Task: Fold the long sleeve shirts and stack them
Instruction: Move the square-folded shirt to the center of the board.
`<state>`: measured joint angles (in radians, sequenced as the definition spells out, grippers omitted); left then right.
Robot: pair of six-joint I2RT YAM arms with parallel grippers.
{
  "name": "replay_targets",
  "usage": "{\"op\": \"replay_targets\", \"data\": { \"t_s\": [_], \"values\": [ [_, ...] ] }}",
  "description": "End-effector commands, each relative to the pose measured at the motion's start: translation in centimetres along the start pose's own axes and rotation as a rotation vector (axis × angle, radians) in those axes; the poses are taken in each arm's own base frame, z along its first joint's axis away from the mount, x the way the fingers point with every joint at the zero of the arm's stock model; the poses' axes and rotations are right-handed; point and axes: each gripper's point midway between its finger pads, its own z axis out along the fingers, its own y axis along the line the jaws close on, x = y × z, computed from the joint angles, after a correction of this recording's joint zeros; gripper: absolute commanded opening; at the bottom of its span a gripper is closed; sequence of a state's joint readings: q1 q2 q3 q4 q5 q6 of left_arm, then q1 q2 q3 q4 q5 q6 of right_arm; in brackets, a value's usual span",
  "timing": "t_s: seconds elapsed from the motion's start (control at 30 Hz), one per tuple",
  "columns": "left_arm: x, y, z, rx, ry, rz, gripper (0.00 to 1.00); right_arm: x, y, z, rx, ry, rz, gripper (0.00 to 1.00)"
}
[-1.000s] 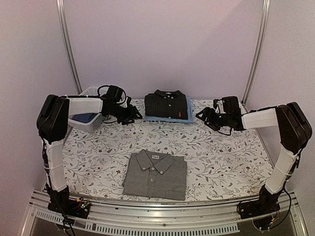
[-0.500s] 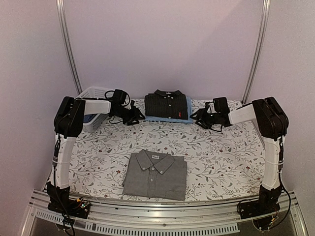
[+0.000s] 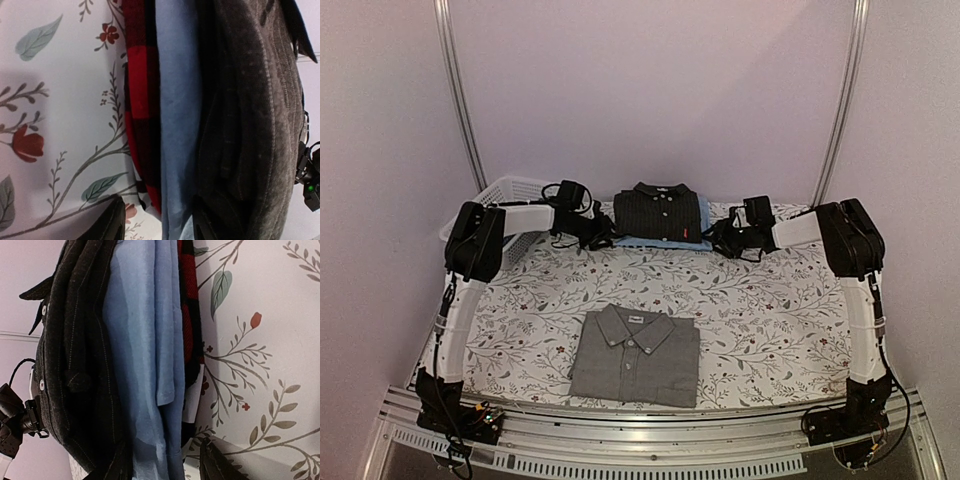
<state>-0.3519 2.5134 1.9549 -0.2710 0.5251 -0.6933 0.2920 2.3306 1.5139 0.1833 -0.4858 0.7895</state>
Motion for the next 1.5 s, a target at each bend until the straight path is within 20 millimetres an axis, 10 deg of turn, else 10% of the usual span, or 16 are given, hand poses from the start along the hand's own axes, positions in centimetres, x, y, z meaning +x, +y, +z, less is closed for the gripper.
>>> {"op": "replay_targets", "data": {
  "t_s": [0.0,0.53,1.0,1.47],
  "values": [
    [0.6,-0.6,1.7,0.023,0.030,-0.012,0.44,0.9,-2.0,1.4,0.025,0.049,0.026,0.46],
    [1.8,-3.7,0.3,0.071,0.049,-0.011,0.03,2.2,0.8,1.0,-0.033,0.125,0.048,0.01],
    [10.3,-3.0,-6.8,0.010,0.085,-0.037,0.03,10.3,6.1,-4.5,-0.093,0.174,0.037,0.00],
    [15.8,-1.3,-10.9,-0.023,0.105,-0.041,0.06,17.6,6.4,-7.8,-0.094,0.235,0.025,0.02]
  ]
}}
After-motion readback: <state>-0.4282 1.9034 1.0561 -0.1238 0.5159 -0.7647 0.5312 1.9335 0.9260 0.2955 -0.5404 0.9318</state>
